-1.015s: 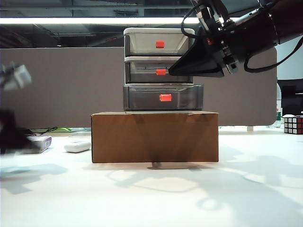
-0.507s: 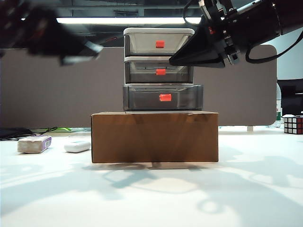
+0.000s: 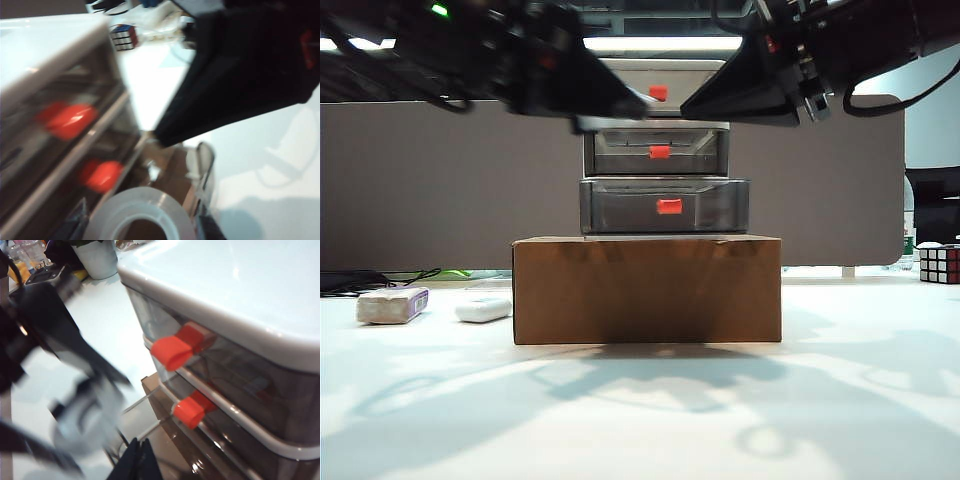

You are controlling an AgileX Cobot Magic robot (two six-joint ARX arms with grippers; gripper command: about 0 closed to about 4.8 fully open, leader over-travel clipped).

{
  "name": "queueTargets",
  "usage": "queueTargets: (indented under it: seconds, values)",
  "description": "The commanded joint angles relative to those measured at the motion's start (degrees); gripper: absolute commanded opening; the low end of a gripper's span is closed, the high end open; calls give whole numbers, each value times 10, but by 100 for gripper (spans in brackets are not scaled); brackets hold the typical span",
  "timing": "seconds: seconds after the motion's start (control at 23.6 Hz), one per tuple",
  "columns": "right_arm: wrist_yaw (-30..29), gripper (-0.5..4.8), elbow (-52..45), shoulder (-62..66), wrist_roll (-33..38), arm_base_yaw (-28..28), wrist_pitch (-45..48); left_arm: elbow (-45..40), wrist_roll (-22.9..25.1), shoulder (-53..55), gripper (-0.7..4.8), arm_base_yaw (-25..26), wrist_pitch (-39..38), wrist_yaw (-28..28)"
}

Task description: Open the third layer of the drawer on the table, pick up the transparent tape on the table and put it in, and finally close the drawer.

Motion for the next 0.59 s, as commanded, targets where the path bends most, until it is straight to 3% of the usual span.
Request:
queueTargets:
  seconds: [0.04, 0.42, 0.59]
  values:
    - [-2, -5, 2, -9, 1, 1, -6, 2, 1, 38, 178, -30, 37, -50]
    - [-3, -5, 2, -14, 1, 1, -28, 2, 12, 50, 174, -43, 71, -126]
    - [-3, -5, 2, -14, 1, 1, -31, 2, 13, 50, 174, -43, 70, -126]
